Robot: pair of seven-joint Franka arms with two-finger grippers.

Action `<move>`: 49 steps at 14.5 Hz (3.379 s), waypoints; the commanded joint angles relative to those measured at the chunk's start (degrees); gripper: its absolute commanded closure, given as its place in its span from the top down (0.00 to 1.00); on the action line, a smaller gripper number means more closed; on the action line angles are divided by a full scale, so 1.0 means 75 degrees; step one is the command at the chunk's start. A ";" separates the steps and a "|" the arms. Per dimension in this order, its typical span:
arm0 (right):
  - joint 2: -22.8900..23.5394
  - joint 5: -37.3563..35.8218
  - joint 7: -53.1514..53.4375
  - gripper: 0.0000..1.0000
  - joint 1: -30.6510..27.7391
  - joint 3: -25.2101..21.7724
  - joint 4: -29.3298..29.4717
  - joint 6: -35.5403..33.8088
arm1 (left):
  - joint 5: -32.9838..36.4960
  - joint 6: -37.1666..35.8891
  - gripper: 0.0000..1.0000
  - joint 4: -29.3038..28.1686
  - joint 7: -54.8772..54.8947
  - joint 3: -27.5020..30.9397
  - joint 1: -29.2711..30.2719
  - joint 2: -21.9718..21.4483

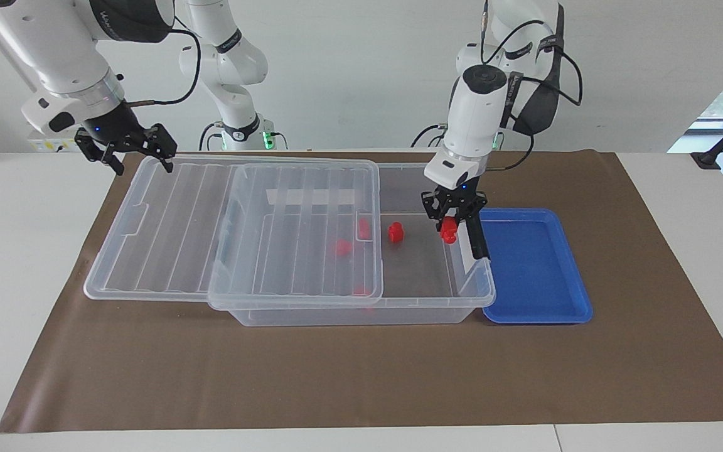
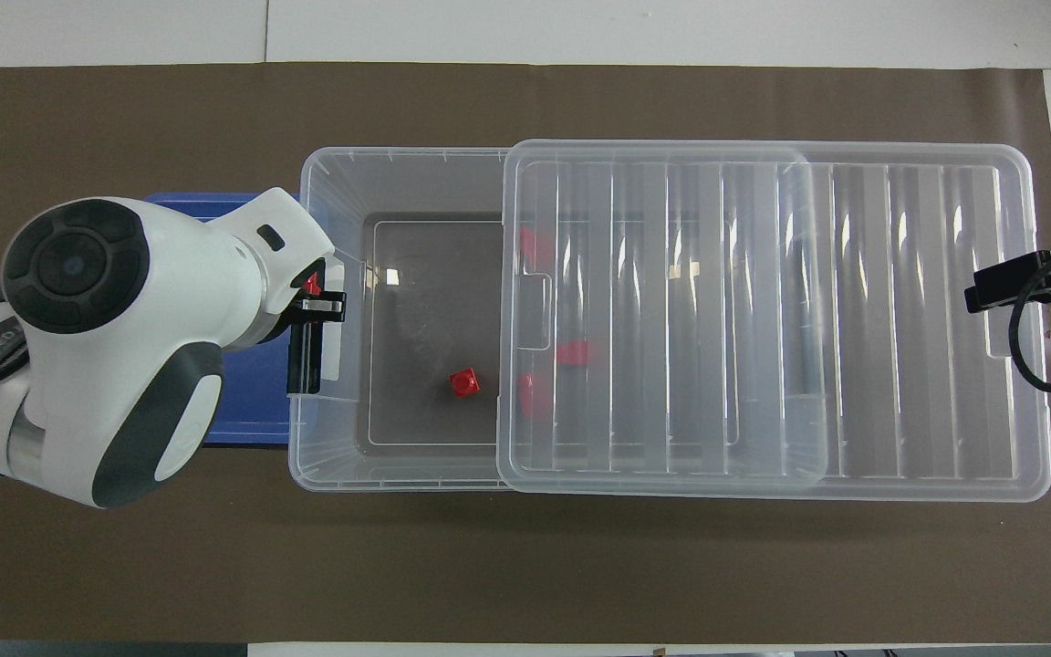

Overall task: Place red block in blue tray from box
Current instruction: 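Carry the red block with the left gripper over the blue tray, then open the left gripper to drop the block and withdraw it, then push the lid back over the box with the right gripper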

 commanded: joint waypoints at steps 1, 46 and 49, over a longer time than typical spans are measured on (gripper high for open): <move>-0.0111 -0.0044 0.0137 1.00 0.0033 0.0024 -0.0106 -0.0061 | 0.0141 -0.0145 0.00 -0.0354 0.0393 -0.0043 0.0540 -0.0286; 0.0123 -0.0173 -0.2054 0.00 -0.2029 -0.0046 -0.2742 0.3478 | -0.0714 -0.2629 1.00 0.2165 0.2784 0.0121 0.2827 0.0007; 0.0088 -0.0103 -0.1949 0.00 -0.1982 0.0012 -0.2836 0.3513 | -0.0702 -0.2640 1.00 0.2152 0.2784 0.0121 0.2839 -0.0005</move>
